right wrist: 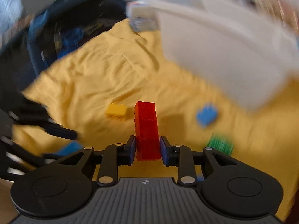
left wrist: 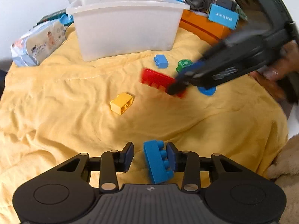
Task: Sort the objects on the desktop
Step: 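Lift the blue brick with left tool while right tool holds the red brick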
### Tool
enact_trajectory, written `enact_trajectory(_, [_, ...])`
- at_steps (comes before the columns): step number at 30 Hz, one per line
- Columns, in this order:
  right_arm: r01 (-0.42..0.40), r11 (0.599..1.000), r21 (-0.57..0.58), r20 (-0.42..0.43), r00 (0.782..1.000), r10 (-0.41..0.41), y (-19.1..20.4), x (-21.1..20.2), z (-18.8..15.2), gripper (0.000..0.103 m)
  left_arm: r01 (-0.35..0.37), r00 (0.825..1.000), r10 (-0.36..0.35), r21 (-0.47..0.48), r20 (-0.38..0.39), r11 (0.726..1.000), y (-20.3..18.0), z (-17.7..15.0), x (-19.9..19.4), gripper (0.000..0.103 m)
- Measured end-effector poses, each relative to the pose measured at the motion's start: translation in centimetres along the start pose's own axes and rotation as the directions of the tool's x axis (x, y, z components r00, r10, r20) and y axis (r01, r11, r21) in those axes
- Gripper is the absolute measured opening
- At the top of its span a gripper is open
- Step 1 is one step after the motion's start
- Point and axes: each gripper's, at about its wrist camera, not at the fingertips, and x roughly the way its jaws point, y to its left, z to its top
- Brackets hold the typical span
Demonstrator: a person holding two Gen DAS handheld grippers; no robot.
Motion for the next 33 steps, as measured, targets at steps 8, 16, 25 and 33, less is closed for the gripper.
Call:
enact_trajectory(8, [-0.183,0.935,0.305,-0.056,0.976,0.210,-2.5,0.2,-4.4,0.031,-0.041,0.999,0.041,-0.031,0.018,0.999,1.6,-0.2,-1.1,0.044])
enact_trajectory(16, [0.090,0.994,0.061,0.039,0.995,-0.093,-0.8,-2.5,-4.0,0.041,-0.057,0.998,0.059,-0.058,0.029,0.997,2.0,-0.8,-1.9,0.044])
enact_trajectory(25, [0.306,0.946,-0.105,0.077,0.951,-0.299,0.3,-2.0,-4.1,0.040,-0.050,0.998,0.050,-0.010,0.025,0.999,-0.2,-1.4,-0.8,0.046])
enact_trajectory(33, [0.337,0.936,-0.099,0.093,0.940,-0.328,-0.3,-2.4,-4.4,0.040,-0.115,0.991,0.119,-0.073,0.055,0.991,1.8,-1.5,-2.6,0.049])
